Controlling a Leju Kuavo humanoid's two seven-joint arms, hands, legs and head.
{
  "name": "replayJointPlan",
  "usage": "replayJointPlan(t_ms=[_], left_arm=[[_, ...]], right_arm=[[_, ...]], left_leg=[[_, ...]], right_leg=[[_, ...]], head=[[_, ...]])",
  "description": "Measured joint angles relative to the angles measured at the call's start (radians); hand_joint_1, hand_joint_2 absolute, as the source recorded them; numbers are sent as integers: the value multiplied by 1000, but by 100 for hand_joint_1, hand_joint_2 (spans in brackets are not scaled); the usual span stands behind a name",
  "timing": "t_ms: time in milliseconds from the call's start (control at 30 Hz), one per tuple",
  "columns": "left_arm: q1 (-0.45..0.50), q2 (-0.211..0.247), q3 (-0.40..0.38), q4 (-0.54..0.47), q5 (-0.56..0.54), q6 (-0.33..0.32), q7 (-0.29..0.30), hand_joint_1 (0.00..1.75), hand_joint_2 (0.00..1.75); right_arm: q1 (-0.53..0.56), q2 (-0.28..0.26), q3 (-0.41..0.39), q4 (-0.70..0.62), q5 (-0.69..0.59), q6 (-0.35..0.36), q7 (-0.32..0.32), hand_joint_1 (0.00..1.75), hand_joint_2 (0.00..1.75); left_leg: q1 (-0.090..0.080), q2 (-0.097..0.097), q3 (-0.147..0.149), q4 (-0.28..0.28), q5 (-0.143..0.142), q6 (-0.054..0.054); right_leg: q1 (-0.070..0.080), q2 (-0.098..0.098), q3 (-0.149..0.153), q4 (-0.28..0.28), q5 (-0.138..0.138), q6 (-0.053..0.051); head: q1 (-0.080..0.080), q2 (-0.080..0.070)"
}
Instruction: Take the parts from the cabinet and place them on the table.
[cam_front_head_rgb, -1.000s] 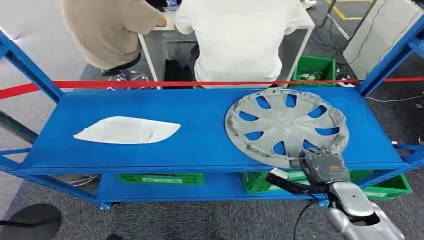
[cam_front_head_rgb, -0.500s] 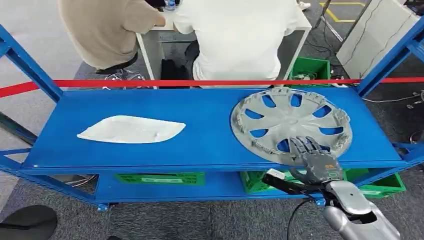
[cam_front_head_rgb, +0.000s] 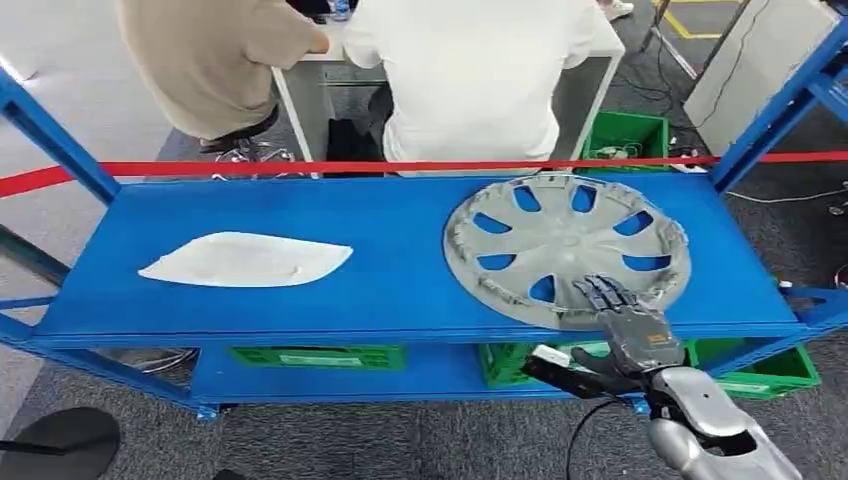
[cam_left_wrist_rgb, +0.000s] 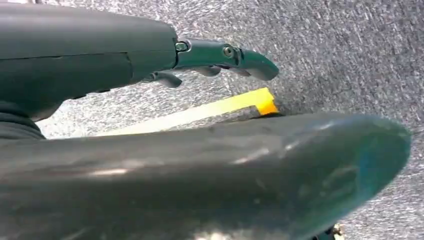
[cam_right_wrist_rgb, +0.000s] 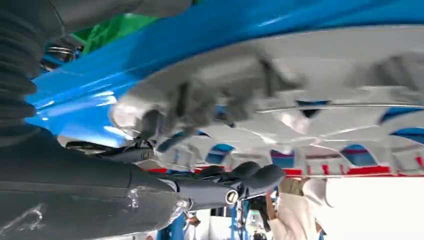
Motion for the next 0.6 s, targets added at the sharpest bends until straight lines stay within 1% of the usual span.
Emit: replayJointPlan(t_ms=[33, 67, 100, 133, 167, 200, 233, 267, 300, 333, 367, 400, 433, 467, 500, 533, 567, 600], left_arm=[[-1, 0, 0, 0, 0, 0, 0, 0, 0], [-2, 0, 0, 0, 0, -1, -1, 0, 0], [-2, -1, 0, 0, -2, -1, -2, 0, 0], [-2, -2, 0, 0, -3, -2, -2, 0, 0], [-1, -2, 0, 0, -3, -3, -3, 0, 0], [0, -3, 0, 0, -4, -4, -3, 0, 0], [0, -3, 0, 0, -4, -4, -3, 0, 0], [-1, -3, 0, 0, -4, -4, -3, 0, 0], [-2, -3, 0, 0, -4, -4, -4, 0, 0], [-3, -2, 0, 0, -5, -4, -4, 0, 0], [-5, -2, 0, 0, -5, -4, -5, 0, 0], [-7, -3, 0, 0, -5, -4, -7, 0, 0], [-6, -5, 0, 0, -5, -4, -9, 0, 0], [-3, -5, 0, 0, -5, -4, -10, 0, 0], [-2, -6, 0, 0, -5, -4, -10, 0, 0], [-2, -5, 1, 0, -6, -4, -11, 0, 0], [-4, -4, 1, 0, -5, -4, -12, 0, 0], [-4, -4, 2, 0, -6, -4, -14, 0, 0]], right_arm=[[0, 0, 0, -4, 2, 0, 0, 0, 175], [-2, 0, 2, -5, 15, 0, 7, 0, 175], [-2, -1, 6, -5, 39, 0, 26, 0, 175], [-2, -1, 10, -5, 56, -2, 38, 0, 175], [-2, -2, 15, -5, 79, -4, 50, 0, 175], [-3, -2, 21, -5, 103, -10, 63, 0, 175], [-4, -2, 26, -5, 122, -21, 68, 0, 175], [-6, -2, 29, -5, 139, -35, 68, 0, 175], [-8, -2, 32, -5, 152, -49, 68, 0, 175], [-11, -2, 35, -5, 159, -58, 68, 0, 175], [-13, -2, 37, -5, 166, -70, 67, 0, 175], [-12, -2, 37, -6, 172, -84, 64, 0, 175], [-12, -1, 38, -11, 178, -106, 55, 0, 175], [-10, 1, 40, -18, 185, -126, 48, 0, 175], [-10, 2, 43, -27, 189, -144, 43, 0, 175], [-8, 2, 45, -34, 192, -156, 40, 0, 175], [-8, 3, 47, -45, 203, -184, 34, 0, 175], [-7, 3, 48, -52, 219, -210, 32, 0, 175]], left_leg=[[0, 3, -5, 16, -15, -2], [-3, 3, -33, 75, -55, -1], [-4, 2, -73, 160, -97, -1], [-4, 2, -115, 246, -132, 0], [-5, 2, -146, 308, -152, 1], [-6, 2, -160, 329, -145, 4], [-8, 2, -150, 302, -112, 7], [-10, 2, -121, 240, -69, 12], [-11, 2, -80, 156, -24, 16], [-11, 3, -34, 65, 13, 22], [-14, 2, -15, 24, 5, 21], [-11, 1, -15, 16, 2, 23], [-14, 1, -17, 14, 3, 26], [-17, 0, -18, 14, 3, 31], [-13, 1, -16, 11, 6, 38], [-9, 1, -14, 8, 9, 42], [-8, 1, -14, 8, 8, 48], [-8, 1, -14, 8, 7, 50]], right_leg=[[0, -1, 0, 0, 0, -5], [0, -2, 0, 0, 0, -12], [2, -4, 0, 0, -1, -15], [5, -5, -1, 0, -1, -18], [7, -5, -1, 0, -1, -19], [8, -5, -1, 0, -1, -19], [9, -5, -1, 0, -1, -19], [9, -5, 1, 1, -1, -19], [9, -4, 3, 1, -2, -18], [9, -3, 4, 1, -3, -15], [18, -3, 1, 5, -5, -8], [17, -2, -3, 6, -4, -4], [16, -2, -3, 1, -1, 2], [13, -2, 0, -4, 2, 7], [13, -2, 2, -6, 1, 12], [12, -3, -3, 0, -7, 18], [12, -7, -18, 39, -35, 24], [10, -8, -48, 103, -70, 28]], head=[[-1, 0], [-3, 0], [-5, 0], [-5, 0], [-5, 0], [-4, 0], [-6, 0], [-6, 0], [-6, 0], [-6, 0], [-9, 0], [-8, 0], [-5, 0], [-6, 0], [-7, 0], [-6, 0], [3, 0], [7, 0]])
